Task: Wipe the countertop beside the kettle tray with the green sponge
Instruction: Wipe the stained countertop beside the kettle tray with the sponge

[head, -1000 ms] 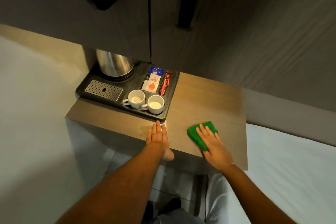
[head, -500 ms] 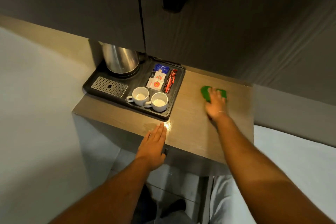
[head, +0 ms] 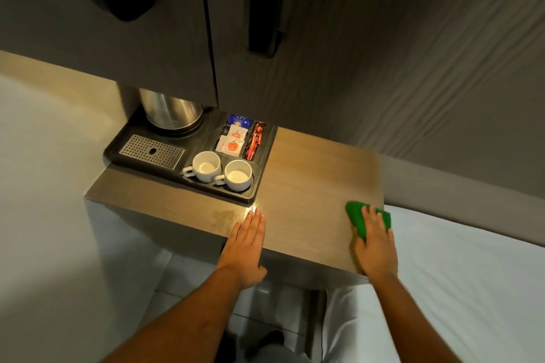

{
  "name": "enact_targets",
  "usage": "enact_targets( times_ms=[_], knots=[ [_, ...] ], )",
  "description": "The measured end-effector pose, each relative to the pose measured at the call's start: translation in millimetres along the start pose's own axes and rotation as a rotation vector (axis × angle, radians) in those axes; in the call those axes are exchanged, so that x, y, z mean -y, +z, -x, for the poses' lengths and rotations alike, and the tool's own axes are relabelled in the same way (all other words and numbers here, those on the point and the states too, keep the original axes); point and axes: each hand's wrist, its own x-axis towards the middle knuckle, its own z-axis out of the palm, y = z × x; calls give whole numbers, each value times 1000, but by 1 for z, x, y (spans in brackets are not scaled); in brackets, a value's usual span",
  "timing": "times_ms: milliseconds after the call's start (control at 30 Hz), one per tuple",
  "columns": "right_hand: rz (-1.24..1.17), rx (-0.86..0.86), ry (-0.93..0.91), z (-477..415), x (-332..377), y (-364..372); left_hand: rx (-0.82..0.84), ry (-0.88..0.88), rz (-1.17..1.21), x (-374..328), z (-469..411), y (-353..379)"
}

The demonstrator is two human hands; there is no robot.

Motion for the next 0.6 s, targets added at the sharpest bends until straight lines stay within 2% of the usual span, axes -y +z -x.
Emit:
enact_targets(
  times_ms=[133, 300, 433, 600],
  knots=[
    [-19, 38, 145, -54, 82, -59, 40, -9, 11, -4, 2, -8],
    [-31, 232, 12, -72, 155, -82, 73, 1, -22, -1, 2, -14],
    [20, 184, -113, -63, 145, -46, 73, -4, -5, -2, 3, -13],
    [4, 184, -301, 23, 95, 57, -31, -49, 132, -9, 1, -12]
  ],
)
